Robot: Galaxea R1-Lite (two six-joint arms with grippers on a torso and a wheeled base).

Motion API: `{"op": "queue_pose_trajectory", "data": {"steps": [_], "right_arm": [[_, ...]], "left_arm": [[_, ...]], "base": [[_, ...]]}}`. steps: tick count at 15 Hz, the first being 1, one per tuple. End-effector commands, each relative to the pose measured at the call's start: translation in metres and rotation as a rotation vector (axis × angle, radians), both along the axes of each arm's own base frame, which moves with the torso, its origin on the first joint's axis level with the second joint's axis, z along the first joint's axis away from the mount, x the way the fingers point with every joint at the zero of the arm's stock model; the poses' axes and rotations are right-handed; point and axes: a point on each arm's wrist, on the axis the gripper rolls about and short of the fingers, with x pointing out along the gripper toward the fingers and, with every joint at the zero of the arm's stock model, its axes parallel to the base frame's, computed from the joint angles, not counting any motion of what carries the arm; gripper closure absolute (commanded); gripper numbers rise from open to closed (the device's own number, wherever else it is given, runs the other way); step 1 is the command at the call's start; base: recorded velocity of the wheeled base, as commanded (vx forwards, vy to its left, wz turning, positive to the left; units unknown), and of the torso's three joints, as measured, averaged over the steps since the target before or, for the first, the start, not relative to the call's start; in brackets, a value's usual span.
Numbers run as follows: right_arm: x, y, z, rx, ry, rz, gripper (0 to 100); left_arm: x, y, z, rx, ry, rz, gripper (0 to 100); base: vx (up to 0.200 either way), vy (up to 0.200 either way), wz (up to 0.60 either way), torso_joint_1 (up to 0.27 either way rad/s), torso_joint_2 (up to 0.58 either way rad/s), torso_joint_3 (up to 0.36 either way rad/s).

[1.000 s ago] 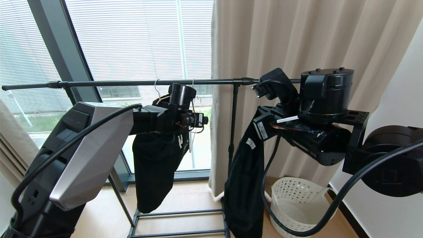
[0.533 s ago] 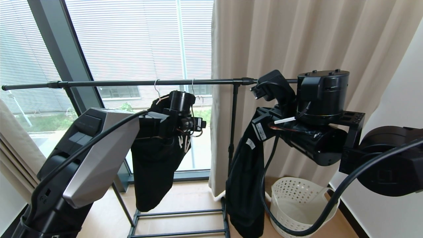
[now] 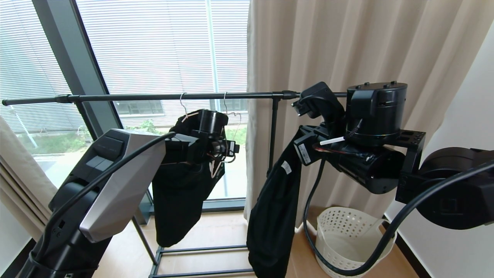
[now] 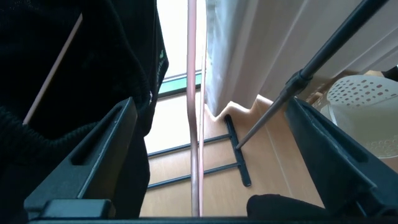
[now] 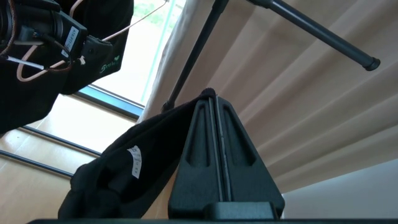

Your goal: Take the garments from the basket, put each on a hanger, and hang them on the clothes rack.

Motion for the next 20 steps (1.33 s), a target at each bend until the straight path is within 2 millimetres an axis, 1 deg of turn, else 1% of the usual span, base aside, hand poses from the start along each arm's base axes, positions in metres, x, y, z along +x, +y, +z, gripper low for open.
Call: {"op": "queue_pose_trajectory", "data": {"steps": [1, 3, 4, 14, 18, 20], "right_arm": [[0.000, 0.000, 0.000, 0.000, 0.000, 0.000, 100], [0.000, 0.000, -0.001, -0.002, 0.002, 0.000, 100], [0.000, 0.000, -0.001, -0.001, 0.001, 0.000, 100], [0.000, 0.000, -0.001, -0.002, 0.002, 0.000, 100], [0.000, 0.000, -0.001, -0.001, 0.001, 0.000, 100], [0.000, 0.000, 0.000, 0.000, 0.000, 0.000, 100]], "left_arm": [[0.000, -0.001, 0.000, -0.001, 0.000, -0.001, 0], [0.000, -0.001, 0.000, -0.001, 0.000, -0.001, 0], [0.000, -0.001, 0.000, 0.001, 0.001, 0.000, 100], [-0.001, -0.001, 0.000, 0.001, 0.001, -0.001, 100], [-0.001, 0.000, 0.003, -0.001, -0.005, 0.002, 100], [-0.003, 0.000, 0.013, -0.008, -0.020, 0.002, 100]], "base": [[0.000, 0.000, 0.00, 0.000, 0.00, 0.000], [0.000, 0.000, 0.00, 0.000, 0.00, 0.000], [0.000, 0.000, 0.00, 0.000, 0.00, 0.000], [0.000, 0.000, 0.00, 0.000, 0.00, 0.000], [0.000, 0.000, 0.00, 0.000, 0.00, 0.000], [0.000, 0.000, 0.00, 0.000, 0.00, 0.000]]}}
